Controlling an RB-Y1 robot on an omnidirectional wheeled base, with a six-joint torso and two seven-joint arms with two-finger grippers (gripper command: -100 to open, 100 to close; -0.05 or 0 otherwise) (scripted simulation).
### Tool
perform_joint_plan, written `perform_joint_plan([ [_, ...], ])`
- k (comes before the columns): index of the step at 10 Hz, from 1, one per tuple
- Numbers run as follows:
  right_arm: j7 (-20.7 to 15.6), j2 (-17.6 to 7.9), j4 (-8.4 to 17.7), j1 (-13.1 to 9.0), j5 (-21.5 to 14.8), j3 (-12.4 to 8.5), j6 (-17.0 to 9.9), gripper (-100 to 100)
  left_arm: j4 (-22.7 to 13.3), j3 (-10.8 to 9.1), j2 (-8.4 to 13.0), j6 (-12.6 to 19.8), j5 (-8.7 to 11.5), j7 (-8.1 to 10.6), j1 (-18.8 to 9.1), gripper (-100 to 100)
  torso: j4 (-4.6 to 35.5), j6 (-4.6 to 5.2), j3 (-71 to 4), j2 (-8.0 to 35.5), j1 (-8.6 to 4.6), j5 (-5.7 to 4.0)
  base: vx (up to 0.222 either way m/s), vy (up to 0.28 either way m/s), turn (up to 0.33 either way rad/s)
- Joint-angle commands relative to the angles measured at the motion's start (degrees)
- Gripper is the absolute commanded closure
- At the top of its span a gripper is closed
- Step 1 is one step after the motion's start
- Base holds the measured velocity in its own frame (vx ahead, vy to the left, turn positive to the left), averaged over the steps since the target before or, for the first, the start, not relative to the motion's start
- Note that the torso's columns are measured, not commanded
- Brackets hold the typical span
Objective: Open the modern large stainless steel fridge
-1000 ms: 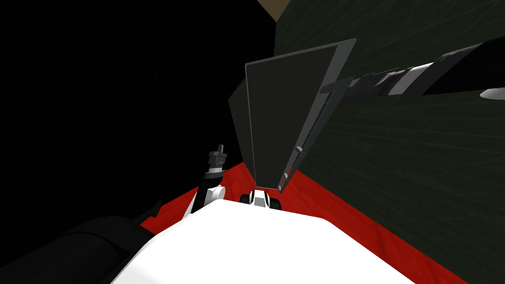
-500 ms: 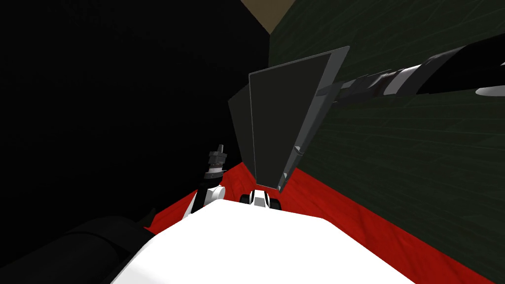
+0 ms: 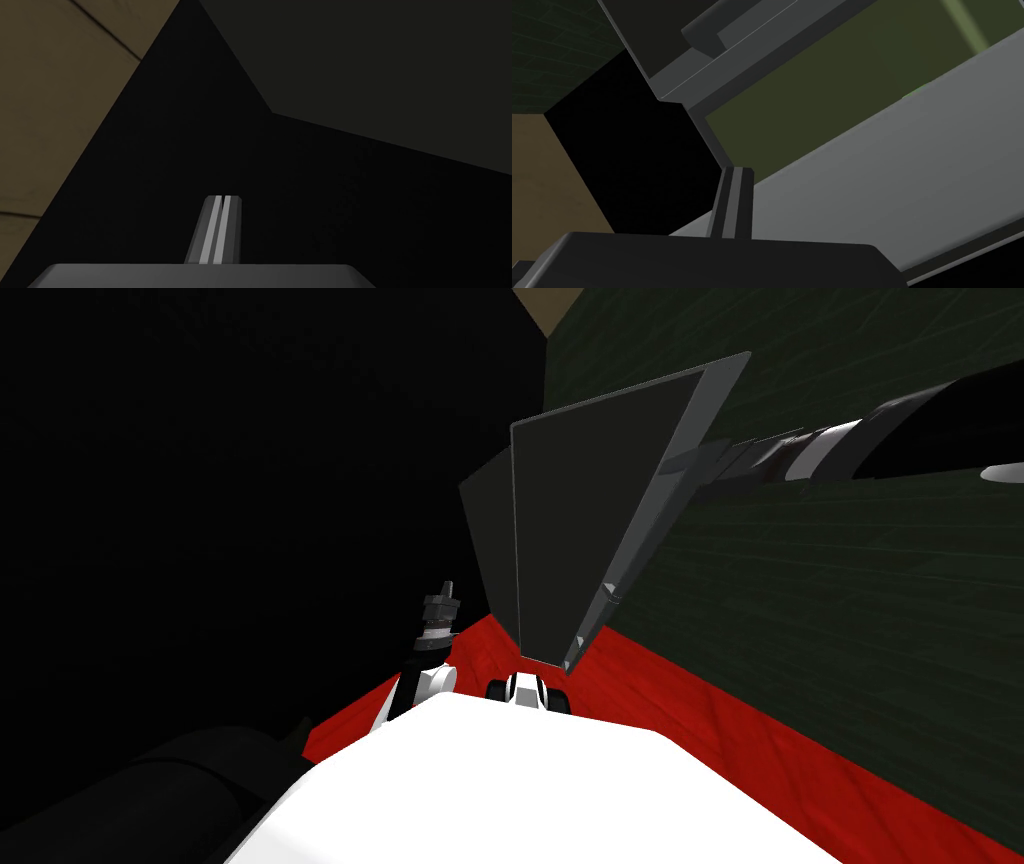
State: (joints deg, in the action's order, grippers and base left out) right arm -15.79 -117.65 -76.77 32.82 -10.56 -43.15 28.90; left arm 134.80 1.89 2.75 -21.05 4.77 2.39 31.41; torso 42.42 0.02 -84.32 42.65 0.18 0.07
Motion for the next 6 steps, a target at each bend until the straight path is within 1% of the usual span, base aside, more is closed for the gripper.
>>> perform_joint_plan([
  [1,1.0,-0.2,1.6,-0.3,-1.0,1.0,-1.0,100,0.0,0.0,0.0,0.0,0.0,0.0,0.0,0,0.0,0.0,-0.1,-0.1,-0.08,-0.03,-0.115,0.188,-0.147],
  [2,0.4,-0.3,1.5,0.1,-0.3,0.6,-0.6,100,0.0,0.0,0.0,0.0,0.0,0.0,0.0,0,-0.1,-0.02,-0.2,-0.3,-0.12,-0.04,-0.057,0.087,-0.036],
  [3,0.7,-0.9,2.5,0.1,-0.7,1.1,-1.2,-100,0.0,-0.01,0.0,0.0,0.0,0.0,0.0,0,-0.2,-0.05,-0.4,-0.6,-0.45,-0.13,-0.053,0.135,-0.127],
  [4,0.9,-1.2,3.1,0.2,-0.9,1.4,-1.4,-100,0.0,0.0,0.0,0.0,0.0,0.0,0.0,0,-0.2,-0.01,-0.4,-0.6,-0.26,-0.14,-0.055,0.208,-0.173],
  [6,1.4,-1.8,4.1,0.2,-1.4,2.0,-2.0,-100,0.0,0.0,0.0,0.0,0.0,0.0,0.0,0,-0.3,-0.24,-0.3,-0.5,0.22,0.07,-0.062,0.177,-0.131],
])
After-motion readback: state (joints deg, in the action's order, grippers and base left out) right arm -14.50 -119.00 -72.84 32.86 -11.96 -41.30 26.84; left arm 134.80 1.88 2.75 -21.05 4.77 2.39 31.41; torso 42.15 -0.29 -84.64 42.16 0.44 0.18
